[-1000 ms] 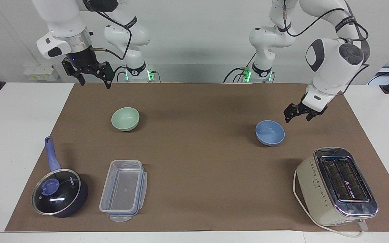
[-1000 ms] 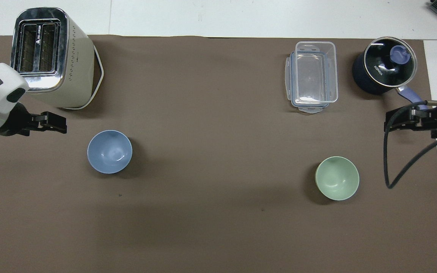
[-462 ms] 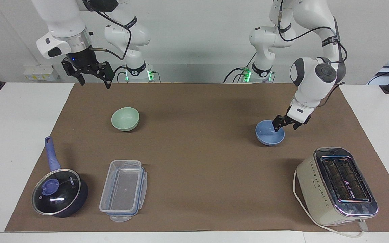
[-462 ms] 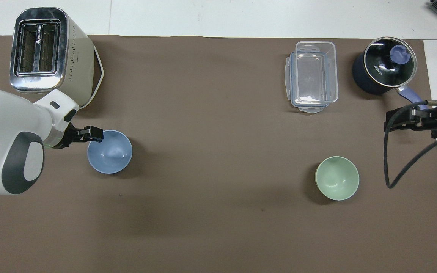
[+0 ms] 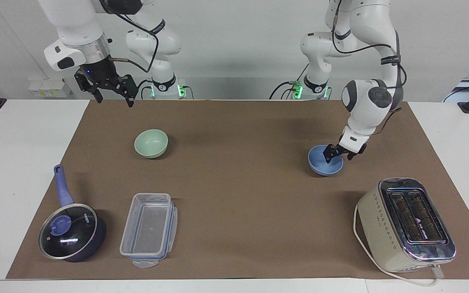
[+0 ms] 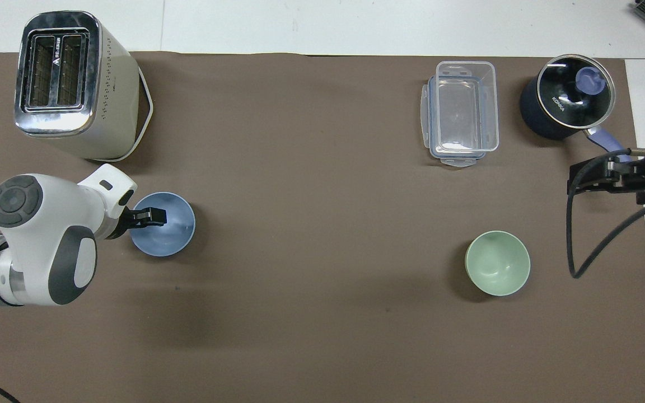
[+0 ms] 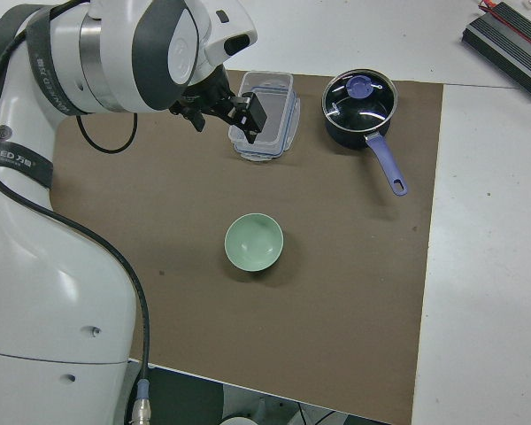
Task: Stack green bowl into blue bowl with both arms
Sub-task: 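Grasp the blue bowl rim with the left gripper and slide it toward the table center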
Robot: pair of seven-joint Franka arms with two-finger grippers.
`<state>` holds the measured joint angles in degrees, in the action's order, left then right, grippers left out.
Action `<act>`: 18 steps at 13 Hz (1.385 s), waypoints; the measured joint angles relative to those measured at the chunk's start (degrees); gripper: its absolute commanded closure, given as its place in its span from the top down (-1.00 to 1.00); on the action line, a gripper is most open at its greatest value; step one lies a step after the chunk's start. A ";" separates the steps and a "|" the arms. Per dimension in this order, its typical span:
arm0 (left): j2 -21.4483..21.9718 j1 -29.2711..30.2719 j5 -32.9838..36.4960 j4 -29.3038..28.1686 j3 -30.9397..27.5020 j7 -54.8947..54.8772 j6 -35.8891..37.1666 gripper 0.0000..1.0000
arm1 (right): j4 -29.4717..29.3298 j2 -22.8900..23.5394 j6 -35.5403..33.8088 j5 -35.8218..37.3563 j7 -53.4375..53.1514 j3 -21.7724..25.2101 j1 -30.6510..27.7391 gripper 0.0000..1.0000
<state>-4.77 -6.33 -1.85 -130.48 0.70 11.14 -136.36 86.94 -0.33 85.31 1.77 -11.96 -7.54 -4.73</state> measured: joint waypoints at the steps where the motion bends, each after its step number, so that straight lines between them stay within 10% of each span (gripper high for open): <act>1: -0.17 0.00 0.00 -0.02 -0.01 0.02 -0.10 -1.00 | 0.00 0.00 0.00 0.00 0.00 0.00 0.00 1.00; 18: 4.48 -3.21 -0.53 8.95 0.67 0.39 12.31 -1.00 | 0.02 0.00 0.00 0.00 0.00 0.08 -0.69 1.00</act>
<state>-0.29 -9.54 -2.38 -121.53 1.37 11.53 -124.05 86.97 -0.34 85.31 1.77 -11.96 -7.46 -5.42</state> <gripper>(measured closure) 0.938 0.000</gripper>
